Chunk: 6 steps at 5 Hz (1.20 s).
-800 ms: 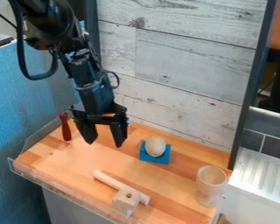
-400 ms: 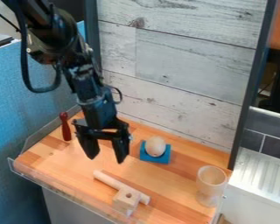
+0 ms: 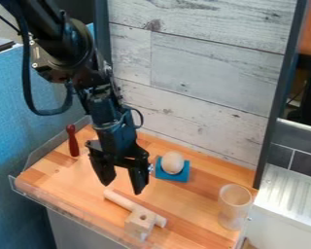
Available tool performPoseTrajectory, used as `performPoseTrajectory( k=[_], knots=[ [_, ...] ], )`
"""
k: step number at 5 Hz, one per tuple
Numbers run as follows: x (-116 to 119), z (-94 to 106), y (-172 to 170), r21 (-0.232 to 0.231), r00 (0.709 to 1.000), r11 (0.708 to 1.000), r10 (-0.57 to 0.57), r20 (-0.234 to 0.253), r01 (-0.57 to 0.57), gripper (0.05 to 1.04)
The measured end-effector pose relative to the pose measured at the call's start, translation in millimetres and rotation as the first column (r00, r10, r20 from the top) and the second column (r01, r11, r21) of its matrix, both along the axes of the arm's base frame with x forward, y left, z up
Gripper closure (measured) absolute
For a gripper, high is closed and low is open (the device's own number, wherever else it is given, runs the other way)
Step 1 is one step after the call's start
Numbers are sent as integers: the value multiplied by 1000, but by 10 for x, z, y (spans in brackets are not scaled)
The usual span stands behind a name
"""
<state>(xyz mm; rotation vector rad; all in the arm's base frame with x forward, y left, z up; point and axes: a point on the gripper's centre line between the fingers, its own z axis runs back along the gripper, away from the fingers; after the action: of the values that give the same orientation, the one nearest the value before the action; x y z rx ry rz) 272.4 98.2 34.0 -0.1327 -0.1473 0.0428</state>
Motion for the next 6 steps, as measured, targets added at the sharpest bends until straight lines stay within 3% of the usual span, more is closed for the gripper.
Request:
performPoseTrajectory(
  k=[3,6],
  knots=[
    [-19,-133,-164,94,999,995,-37,22,35,83],
    [7,-335,-242,122,999,992,-40,-17,42,83]
  ],
)
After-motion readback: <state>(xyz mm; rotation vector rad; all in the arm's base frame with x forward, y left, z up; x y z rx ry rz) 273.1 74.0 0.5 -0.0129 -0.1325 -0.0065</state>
